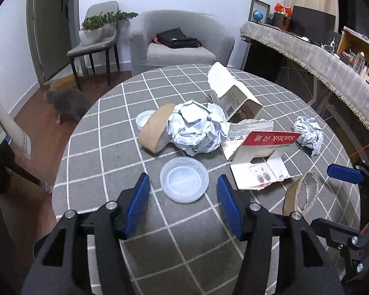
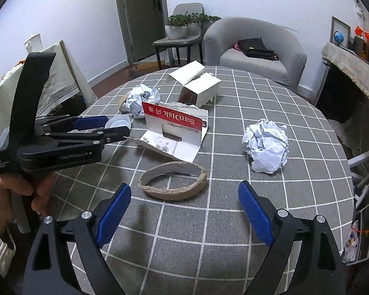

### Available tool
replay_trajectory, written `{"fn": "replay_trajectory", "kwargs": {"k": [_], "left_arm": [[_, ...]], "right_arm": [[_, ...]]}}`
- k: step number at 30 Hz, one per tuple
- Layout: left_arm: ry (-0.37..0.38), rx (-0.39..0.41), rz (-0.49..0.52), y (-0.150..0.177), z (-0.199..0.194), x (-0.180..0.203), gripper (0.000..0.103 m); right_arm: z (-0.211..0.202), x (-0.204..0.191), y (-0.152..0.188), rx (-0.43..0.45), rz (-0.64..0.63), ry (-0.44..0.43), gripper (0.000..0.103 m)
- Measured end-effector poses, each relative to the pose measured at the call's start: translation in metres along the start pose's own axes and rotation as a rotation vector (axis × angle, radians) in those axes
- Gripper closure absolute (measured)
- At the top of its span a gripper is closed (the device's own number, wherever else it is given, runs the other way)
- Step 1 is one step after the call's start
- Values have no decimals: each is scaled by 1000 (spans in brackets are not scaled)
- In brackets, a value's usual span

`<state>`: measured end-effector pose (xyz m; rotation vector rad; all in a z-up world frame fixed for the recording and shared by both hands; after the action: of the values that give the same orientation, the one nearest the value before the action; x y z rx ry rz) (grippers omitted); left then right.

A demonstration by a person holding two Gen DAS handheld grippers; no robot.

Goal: Collect trash
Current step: 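Grasp the clear plastic lid with the left tool while the right tool grasps the cardboard ring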

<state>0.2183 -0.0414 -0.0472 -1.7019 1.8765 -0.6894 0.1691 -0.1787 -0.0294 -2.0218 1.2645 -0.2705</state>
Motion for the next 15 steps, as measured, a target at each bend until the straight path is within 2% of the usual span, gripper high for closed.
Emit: {"fn": "replay_trajectory", "kwargs": {"k": [2, 4, 15], "left_arm": [[3, -1, -2, -2, 2, 1, 49], [-2, 0, -8, -4, 3, -1, 61], [60, 32, -68, 0, -10, -17, 61]], "right_arm": [[2, -1, -1, -3, -6, -7, 13], [5, -3, -2, -14, -14, -8, 13], [25, -20, -9, -65, -48, 31, 13]]}}
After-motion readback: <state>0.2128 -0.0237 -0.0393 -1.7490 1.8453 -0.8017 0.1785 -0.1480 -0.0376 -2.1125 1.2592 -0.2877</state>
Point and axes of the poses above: each gripper's, at about its wrist camera, not at the fingertips, and z roughly the way its jaws point, x to its right, y to its underside, the point moved 1 cm from there along z, roughly the way its jaws point, and after that the axes turned 9 degrees about -y, right-handed, at the moved point
